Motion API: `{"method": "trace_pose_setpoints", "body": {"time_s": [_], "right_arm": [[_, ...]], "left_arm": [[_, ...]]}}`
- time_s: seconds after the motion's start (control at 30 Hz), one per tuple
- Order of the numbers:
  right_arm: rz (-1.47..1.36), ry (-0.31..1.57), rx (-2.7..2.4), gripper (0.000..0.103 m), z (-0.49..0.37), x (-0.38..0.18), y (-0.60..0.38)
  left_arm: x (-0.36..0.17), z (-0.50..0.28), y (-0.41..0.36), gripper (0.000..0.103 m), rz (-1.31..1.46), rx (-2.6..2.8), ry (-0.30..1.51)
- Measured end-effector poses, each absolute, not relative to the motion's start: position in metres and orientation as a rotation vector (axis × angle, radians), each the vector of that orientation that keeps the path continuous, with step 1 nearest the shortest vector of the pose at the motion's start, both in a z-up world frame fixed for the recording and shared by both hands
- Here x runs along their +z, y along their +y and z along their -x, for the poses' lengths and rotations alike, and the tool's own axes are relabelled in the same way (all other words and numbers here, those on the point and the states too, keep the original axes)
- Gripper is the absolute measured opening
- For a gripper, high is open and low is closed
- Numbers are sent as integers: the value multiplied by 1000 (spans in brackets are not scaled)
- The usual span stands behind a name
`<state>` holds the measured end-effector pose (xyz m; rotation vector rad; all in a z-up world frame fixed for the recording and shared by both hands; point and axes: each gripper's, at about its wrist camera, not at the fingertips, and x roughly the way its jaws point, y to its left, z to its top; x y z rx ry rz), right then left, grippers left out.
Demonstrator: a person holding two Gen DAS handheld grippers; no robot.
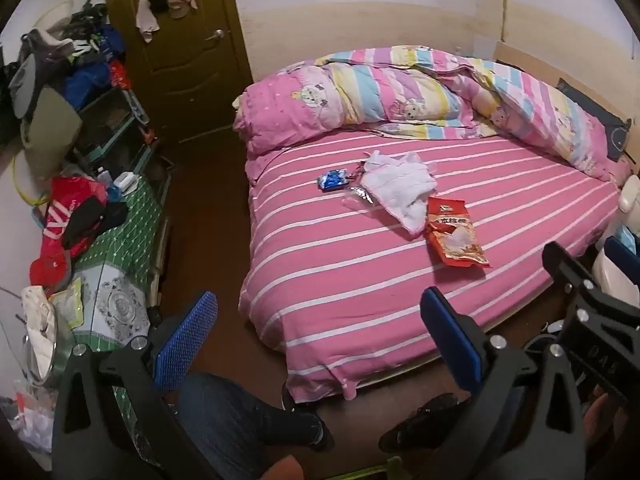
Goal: Collect trash
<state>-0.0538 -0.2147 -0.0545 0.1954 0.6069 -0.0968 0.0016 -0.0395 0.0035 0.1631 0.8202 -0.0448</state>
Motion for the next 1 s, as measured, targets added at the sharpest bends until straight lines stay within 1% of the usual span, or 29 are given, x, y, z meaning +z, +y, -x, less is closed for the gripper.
{"method": "trace_pose_setpoints", "body": {"time_s": [1.0], "right_arm": [[-179,653,-143,99,35,-72,-221]], "left_arm": [[-9,-31,-41,99,-136,-82,863]]}}
